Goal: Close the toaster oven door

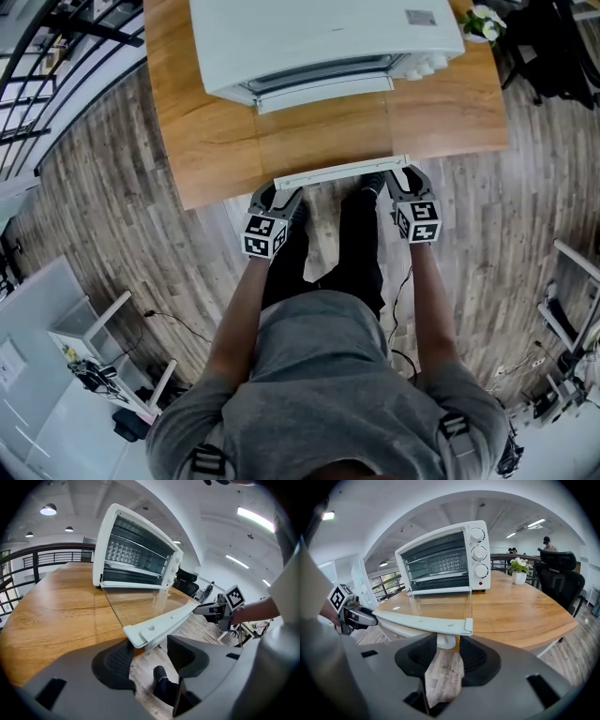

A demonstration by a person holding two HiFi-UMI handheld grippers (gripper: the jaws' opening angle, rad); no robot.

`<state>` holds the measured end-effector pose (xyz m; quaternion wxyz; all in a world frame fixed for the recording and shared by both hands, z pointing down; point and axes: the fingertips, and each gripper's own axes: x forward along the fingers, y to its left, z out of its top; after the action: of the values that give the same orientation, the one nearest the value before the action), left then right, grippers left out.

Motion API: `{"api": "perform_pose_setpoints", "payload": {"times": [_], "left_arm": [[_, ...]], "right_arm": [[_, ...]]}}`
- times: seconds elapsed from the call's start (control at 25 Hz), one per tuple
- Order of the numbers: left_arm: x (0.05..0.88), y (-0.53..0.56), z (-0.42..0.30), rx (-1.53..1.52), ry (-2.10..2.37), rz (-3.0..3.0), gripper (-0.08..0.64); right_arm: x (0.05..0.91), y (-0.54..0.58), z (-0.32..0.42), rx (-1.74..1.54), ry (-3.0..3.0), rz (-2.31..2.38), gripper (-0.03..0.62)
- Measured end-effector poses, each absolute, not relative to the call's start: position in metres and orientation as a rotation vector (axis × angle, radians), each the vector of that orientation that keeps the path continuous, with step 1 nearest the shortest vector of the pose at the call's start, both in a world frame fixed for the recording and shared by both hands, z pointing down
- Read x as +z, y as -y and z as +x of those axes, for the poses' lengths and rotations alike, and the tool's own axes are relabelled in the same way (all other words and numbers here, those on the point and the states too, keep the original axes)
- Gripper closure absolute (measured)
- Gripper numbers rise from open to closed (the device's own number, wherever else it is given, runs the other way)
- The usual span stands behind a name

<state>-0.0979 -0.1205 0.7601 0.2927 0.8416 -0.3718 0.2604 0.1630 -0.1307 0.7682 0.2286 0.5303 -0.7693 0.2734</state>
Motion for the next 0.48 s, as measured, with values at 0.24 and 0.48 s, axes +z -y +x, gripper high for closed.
{"api": "perform_pose_setpoints", "payload": {"times": [0.24, 0.48], "left_arm": [[0.754, 0.126, -0.099, 0.67, 0.995, 2.251, 0.367], [0.736, 0.128, -0.099, 0.607, 0.966, 2.276, 0.383]], "right_arm": [[0.763, 0.132, 0.163, 0.787, 2.118, 1.53, 0.476], [0.746, 0.131, 0.168, 0.774, 2.117, 1.574, 0.515]]}}
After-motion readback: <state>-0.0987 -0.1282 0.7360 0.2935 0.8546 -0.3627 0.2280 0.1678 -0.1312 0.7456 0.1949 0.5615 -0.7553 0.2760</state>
